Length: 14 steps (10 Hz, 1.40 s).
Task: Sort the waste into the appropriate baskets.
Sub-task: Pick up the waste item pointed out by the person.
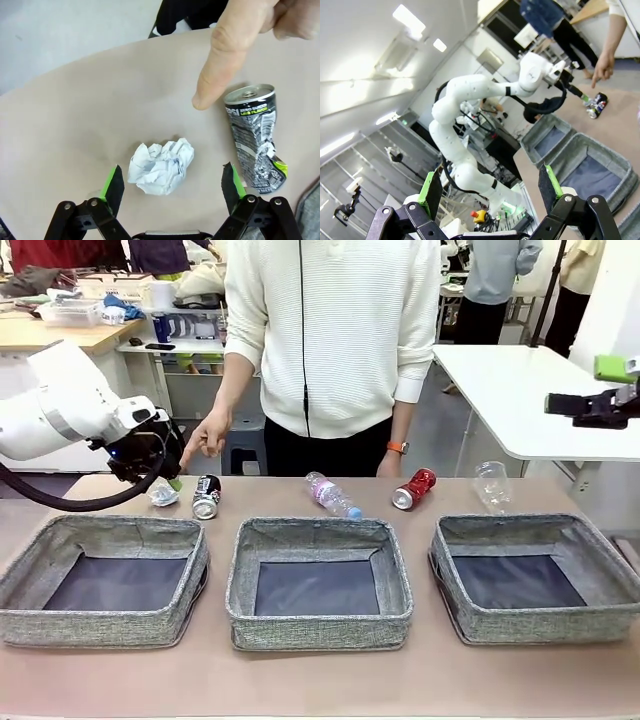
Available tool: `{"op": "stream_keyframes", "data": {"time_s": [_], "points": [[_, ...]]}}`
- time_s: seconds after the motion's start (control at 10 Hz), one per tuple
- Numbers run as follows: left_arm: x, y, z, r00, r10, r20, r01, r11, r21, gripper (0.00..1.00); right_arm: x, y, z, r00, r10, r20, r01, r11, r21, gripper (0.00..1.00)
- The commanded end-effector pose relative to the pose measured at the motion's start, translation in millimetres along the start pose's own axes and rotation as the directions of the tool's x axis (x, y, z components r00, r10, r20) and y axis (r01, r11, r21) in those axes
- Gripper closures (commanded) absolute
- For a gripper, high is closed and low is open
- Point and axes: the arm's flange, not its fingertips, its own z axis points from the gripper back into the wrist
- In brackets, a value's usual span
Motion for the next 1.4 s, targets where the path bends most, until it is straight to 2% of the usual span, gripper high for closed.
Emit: {"op": "stream_keyframes", "data": {"time_s": [0.0, 0.2, 0.3, 0.4, 0.5, 0.7, 0.8, 0.9, 1.0, 1.3], "points": [[8.1, 0.1, -0.5, 1.0, 0.014, -0.013, -0.014, 0.999, 0.031, 0.0, 3.6, -1.1, -2.1, 0.999, 0.03, 0.014, -0.03, 0.999, 0.015, 0.0], [11.1, -0.1, -4.9, 1.0, 0.013, 0.004, -0.013, 1.0, 0.028, 0.0, 3.6, -1.1, -2.1, 0.999, 0.03, 0.014, -0.03, 0.999, 0.015, 0.0], [11.4, -0.4, -5.8, 1.0, 0.002, 0.003, -0.002, 0.999, 0.034, 0.59, 3.6, -1.1, -2.1, 0.999, 0.03, 0.014, -0.03, 0.999, 0.015, 0.0], [11.2, -1.1, -6.6, 1.0, -0.002, 0.009, 0.002, 0.999, 0.033, 0.6, 3.6, -1.1, -2.1, 0.999, 0.03, 0.014, -0.03, 0.999, 0.015, 0.0], [9.9, -2.3, -7.8, 1.0, -0.013, 0.011, 0.012, 1.0, 0.027, 1.0, 3.6, -1.1, -2.1, 0.999, 0.03, 0.014, -0.03, 0.999, 0.015, 0.0], [7.8, -3.2, -9.3, 1.0, -0.019, 0.006, 0.018, 0.999, 0.045, 1.0, 3.6, -1.1, -2.1, 0.999, 0.03, 0.014, -0.03, 0.999, 0.015, 0.0], [8.1, -3.7, -9.5, 1.0, -0.015, 0.006, 0.015, 0.999, 0.046, 0.86, 3.6, -1.1, -2.1, 0.999, 0.03, 0.014, -0.03, 0.999, 0.015, 0.0], [8.6, -3.8, -10.1, 1.0, -0.015, 0.003, 0.015, 0.999, 0.048, 0.96, 3.6, -1.1, -2.1, 0.999, 0.03, 0.014, -0.03, 0.999, 0.015, 0.0], [9.5, -4.0, -11.0, 1.0, -0.014, 0.001, 0.014, 0.999, 0.049, 1.0, 3.6, -1.1, -2.1, 0.999, 0.03, 0.014, -0.03, 0.999, 0.015, 0.0], [9.7, -3.8, -12.8, 1.0, -0.011, -0.011, 0.011, 0.999, 0.052, 1.0, 3.6, -1.1, -2.1, 0.999, 0.03, 0.014, -0.03, 0.999, 0.015, 0.0]]}}
